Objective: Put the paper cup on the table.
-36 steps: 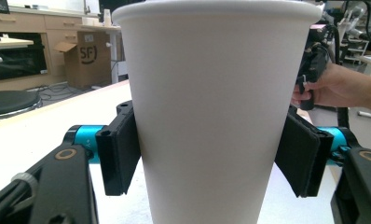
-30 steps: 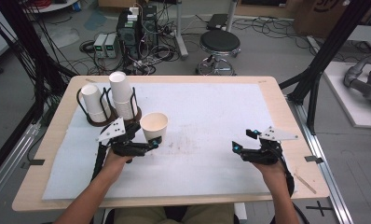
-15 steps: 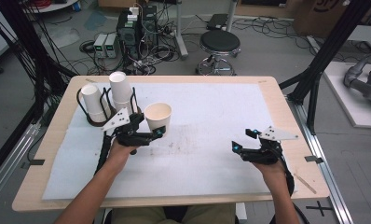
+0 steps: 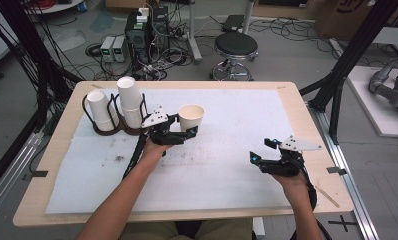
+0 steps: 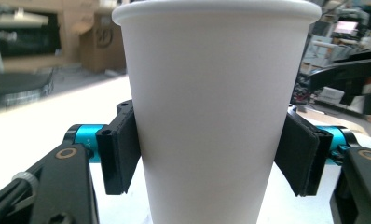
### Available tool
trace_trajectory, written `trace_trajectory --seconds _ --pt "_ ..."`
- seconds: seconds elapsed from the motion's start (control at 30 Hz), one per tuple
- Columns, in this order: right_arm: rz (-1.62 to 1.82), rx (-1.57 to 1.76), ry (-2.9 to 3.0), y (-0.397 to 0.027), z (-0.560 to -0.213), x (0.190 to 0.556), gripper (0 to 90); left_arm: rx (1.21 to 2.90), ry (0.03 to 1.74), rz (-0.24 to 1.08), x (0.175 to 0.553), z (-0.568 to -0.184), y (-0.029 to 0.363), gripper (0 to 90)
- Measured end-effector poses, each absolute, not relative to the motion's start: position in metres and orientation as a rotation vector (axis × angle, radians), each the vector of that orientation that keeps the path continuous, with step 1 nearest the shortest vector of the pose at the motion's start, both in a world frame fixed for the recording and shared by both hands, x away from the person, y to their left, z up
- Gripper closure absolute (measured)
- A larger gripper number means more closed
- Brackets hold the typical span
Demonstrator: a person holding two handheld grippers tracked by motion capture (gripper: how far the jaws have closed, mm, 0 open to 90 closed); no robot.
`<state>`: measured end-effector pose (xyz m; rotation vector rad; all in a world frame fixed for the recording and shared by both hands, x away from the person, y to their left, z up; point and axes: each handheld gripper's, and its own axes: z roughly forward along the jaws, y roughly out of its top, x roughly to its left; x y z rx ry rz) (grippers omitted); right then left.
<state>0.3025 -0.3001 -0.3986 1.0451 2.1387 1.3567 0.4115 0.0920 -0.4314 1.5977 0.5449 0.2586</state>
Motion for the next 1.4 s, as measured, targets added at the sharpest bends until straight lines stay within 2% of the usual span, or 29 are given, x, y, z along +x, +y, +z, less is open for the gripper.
trace_trajectory --seconds 0.3,0.47,0.57,0.8,1.2,1.3,1.4 --pt "1.359 1.043 2.140 -0.301 -0.399 0.303 21.9 1.768 0.652 0.297 0.421 -0.452 0.088 30.7" --pt "1.361 1.038 2.148 -0.300 -0.399 0.302 21.9 1.875 0.698 0.353 0.419 -0.450 0.084 31.0" --pt "1.360 1.037 2.148 -0.300 -0.399 0.302 21.9 1.882 0.715 0.344 0.419 -0.449 0.086 31.0" --pt "1.361 1.030 2.150 -0.301 -0.399 0.302 21.9 1.964 0.687 0.389 0.409 -0.444 0.089 31.1" --pt "1.366 1.039 2.154 -0.300 -0.398 0.301 21.9 1.952 0.701 0.396 0.399 -0.450 0.097 28.4" --pt "1.368 1.035 2.151 -0.302 -0.399 0.302 21.9 1.909 0.738 0.366 0.398 -0.450 0.100 19.6" --pt "1.364 1.035 2.156 -0.303 -0.400 0.302 21.9 1.884 0.752 0.348 0.395 -0.450 0.108 17.1"
